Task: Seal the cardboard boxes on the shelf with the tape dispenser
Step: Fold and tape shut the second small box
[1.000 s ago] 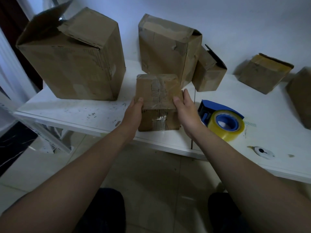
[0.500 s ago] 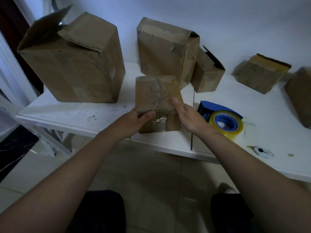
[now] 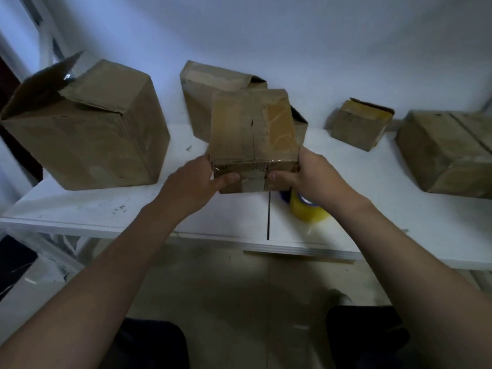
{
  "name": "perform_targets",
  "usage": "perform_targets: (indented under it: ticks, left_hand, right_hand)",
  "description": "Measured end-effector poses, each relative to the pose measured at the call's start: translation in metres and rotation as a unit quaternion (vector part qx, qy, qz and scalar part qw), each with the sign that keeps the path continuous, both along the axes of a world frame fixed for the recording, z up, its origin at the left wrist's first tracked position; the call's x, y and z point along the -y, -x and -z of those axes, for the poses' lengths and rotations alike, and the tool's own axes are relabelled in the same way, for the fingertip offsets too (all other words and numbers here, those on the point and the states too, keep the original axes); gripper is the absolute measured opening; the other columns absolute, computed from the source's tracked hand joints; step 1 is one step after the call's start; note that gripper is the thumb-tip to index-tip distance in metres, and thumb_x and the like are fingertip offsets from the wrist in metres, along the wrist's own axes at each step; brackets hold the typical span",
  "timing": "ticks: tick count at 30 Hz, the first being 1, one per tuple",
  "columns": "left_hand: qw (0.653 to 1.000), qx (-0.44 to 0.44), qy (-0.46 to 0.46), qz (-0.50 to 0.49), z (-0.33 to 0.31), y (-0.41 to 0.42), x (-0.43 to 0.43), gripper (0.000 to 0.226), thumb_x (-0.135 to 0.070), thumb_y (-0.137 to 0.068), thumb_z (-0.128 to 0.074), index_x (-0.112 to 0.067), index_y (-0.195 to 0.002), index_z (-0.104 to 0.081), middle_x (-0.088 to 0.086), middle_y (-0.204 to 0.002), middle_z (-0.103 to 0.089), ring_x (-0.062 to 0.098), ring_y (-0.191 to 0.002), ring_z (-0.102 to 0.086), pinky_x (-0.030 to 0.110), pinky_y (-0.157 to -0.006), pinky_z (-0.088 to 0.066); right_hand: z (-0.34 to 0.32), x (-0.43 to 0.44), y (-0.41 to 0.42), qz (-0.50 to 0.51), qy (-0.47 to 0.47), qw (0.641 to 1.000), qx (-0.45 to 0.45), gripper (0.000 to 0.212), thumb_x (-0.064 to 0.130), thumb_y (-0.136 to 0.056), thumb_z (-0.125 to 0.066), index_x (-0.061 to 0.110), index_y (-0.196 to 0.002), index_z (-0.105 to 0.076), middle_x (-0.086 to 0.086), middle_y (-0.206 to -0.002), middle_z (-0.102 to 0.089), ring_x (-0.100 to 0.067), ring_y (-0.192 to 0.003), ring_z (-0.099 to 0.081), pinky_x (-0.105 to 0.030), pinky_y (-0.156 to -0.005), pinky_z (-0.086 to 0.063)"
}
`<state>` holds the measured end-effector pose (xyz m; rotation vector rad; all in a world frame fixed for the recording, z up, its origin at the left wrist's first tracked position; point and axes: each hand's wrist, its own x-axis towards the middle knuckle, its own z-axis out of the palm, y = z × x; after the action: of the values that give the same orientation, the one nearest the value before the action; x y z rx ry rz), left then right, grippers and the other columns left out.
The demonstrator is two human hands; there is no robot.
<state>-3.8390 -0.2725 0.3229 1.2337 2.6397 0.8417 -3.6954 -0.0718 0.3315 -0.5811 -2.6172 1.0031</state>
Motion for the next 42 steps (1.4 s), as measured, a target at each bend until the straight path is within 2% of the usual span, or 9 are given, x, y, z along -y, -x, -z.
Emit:
perform_targets:
  ticks: [6, 15, 19, 23, 28, 31, 33, 36, 42]
  left_hand:
    - [0.996, -0.028, -0.044, 0.072, -0.031, -0.029, -0.097, 0.067, -0.057, -0.092, -0.06, -0.027, -0.148, -0.038, -0.002, -0.136, -0.06, 0.024, -0.119, -0.059, 0.04, -0.097, -0.048]
    - [0.982, -0.083, 0.027, 0.169, 0.008, -0.07, -0.246, 0.06, -0.05, -0.097, -0.056, -0.018, -0.145, -0.04, 0.006, -0.118, -0.068, 0.026, -0.103, -0.064, 0.044, -0.083, -0.054]
    - [0.977, -0.055, 0.051, 0.199, 0.032, -0.075, -0.284, 0.073, -0.063, -0.089, -0.046, -0.022, -0.148, -0.035, 0.007, -0.116, -0.068, 0.026, -0.099, -0.065, 0.047, -0.082, -0.055]
    - [0.973, -0.071, 0.085, 0.202, 0.056, -0.078, -0.315, 0.059, -0.057, -0.096, -0.049, -0.019, -0.141, -0.042, 0.009, -0.11, -0.069, 0.032, -0.104, -0.064, 0.053, -0.096, -0.047]
    - [0.968, -0.12, 0.131, 0.178, 0.069, -0.089, -0.333, 0.047, -0.053, -0.101, -0.043, -0.019, -0.132, -0.052, 0.009, -0.113, -0.07, 0.034, -0.111, -0.061, 0.055, -0.112, -0.029]
    - [0.974, -0.109, 0.111, 0.164, 0.072, -0.09, -0.339, 0.043, -0.055, -0.098, -0.049, -0.019, -0.12, -0.058, 0.005, -0.108, -0.071, 0.03, -0.105, -0.063, 0.054, -0.11, -0.033]
    - [0.981, -0.101, 0.079, 0.148, 0.07, -0.092, -0.34, 0.042, -0.057, -0.094, -0.055, -0.019, -0.111, -0.063, 0.002, -0.103, -0.073, 0.027, -0.1, -0.065, 0.053, -0.108, -0.037]
    - [0.984, -0.105, 0.062, 0.131, 0.065, -0.1, -0.336, 0.041, -0.057, -0.092, -0.059, -0.017, -0.094, -0.066, 0.002, -0.09, -0.07, 0.024, -0.09, -0.063, 0.049, -0.103, -0.041]
    - [0.982, -0.092, 0.078, 0.148, 0.055, -0.109, -0.329, 0.043, -0.059, -0.087, -0.063, -0.019, -0.102, -0.07, 0.001, -0.091, -0.069, 0.024, -0.089, -0.062, 0.047, -0.095, -0.047]
  right_hand:
    - [-0.018, -0.07, -0.058, 0.117, -0.008, 0.992, -0.056, 0.045, 0.026, -0.083, -0.08, 0.028, -0.123, -0.059, 0.012, -0.108, -0.068, -0.012, -0.098, -0.062, -0.031, -0.08, -0.046]
    - [0.007, -0.178, -0.129, 0.223, -0.009, 0.975, -0.01, 0.041, 0.01, -0.085, -0.074, 0.018, -0.122, -0.059, 0.001, -0.109, -0.07, -0.021, -0.101, -0.063, -0.029, -0.076, -0.047]
    - [0.025, -0.211, -0.139, 0.242, 0.021, 0.969, 0.05, 0.037, 0.011, -0.085, -0.073, 0.015, -0.119, -0.06, -0.004, -0.109, -0.07, -0.026, -0.101, -0.064, -0.033, -0.078, -0.049]
    - [0.037, -0.235, -0.145, 0.28, 0.018, 0.955, 0.092, 0.032, 0.016, -0.082, -0.076, 0.014, -0.112, -0.065, -0.009, -0.101, -0.07, -0.031, -0.095, -0.065, -0.034, -0.075, -0.049]
    - [0.043, -0.24, -0.149, 0.36, -0.051, 0.918, 0.157, 0.027, 0.032, -0.079, -0.078, 0.02, -0.101, -0.068, -0.008, -0.098, -0.068, -0.035, -0.096, -0.065, -0.039, -0.077, -0.053]
    - [0.045, -0.241, -0.15, 0.376, -0.094, 0.904, 0.182, 0.04, 0.032, -0.08, -0.078, 0.018, -0.115, -0.064, -0.011, -0.113, -0.064, -0.039, -0.105, -0.061, -0.04, -0.075, -0.046]
    - [0.046, -0.238, -0.15, 0.378, -0.143, 0.898, 0.175, 0.052, 0.028, -0.084, -0.074, 0.019, -0.131, -0.054, -0.012, -0.13, -0.052, -0.042, -0.115, -0.052, -0.048, -0.083, -0.047]
    - [0.05, -0.233, -0.149, 0.333, -0.249, 0.899, 0.137, 0.055, 0.017, -0.088, -0.064, 0.031, -0.139, -0.049, -0.011, -0.131, -0.042, -0.041, -0.118, -0.039, -0.053, -0.094, -0.046]
    - [0.042, -0.227, -0.151, 0.301, -0.273, 0.894, 0.191, 0.053, 0.019, -0.091, -0.057, 0.044, -0.138, -0.051, -0.006, -0.131, -0.044, -0.039, -0.12, -0.036, -0.052, -0.098, -0.041]
